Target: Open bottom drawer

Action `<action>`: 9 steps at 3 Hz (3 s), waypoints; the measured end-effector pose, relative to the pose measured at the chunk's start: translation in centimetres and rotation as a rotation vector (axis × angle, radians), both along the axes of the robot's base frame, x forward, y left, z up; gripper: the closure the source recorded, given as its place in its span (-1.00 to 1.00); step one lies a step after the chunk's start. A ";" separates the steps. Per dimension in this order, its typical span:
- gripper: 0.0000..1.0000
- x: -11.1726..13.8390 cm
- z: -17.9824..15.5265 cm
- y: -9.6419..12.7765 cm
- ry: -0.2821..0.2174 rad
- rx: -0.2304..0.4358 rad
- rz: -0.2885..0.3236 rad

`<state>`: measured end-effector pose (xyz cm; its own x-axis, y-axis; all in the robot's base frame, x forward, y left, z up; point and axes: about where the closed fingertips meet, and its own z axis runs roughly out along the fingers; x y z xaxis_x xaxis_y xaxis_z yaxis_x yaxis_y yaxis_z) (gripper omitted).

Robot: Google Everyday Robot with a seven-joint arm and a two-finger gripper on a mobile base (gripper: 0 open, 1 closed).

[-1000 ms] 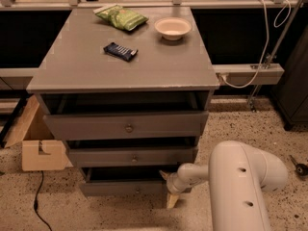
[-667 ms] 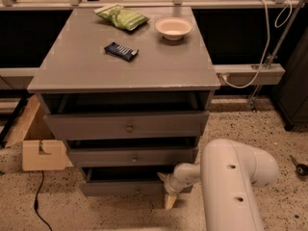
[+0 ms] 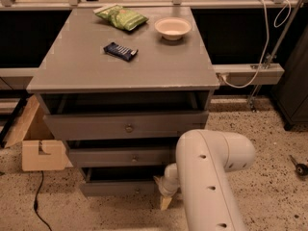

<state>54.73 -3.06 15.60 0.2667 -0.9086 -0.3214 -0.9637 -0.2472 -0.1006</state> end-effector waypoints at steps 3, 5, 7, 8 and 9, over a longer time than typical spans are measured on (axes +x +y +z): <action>0.99 -1.2 0.4 -0.1 0.037 -0.034 0.001; -0.98 -1.5 0.4 0.0 0.045 -0.023 -0.001; -1.00 -2.0 0.3 0.3 0.073 0.011 -0.007; -1.00 -3.5 0.3 0.8 0.134 0.109 -0.055; -0.69 -4.9 0.5 0.9 0.178 0.157 -0.118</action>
Offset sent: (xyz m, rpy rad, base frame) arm -0.0248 -0.0210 0.0000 -0.0586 0.0684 -0.0301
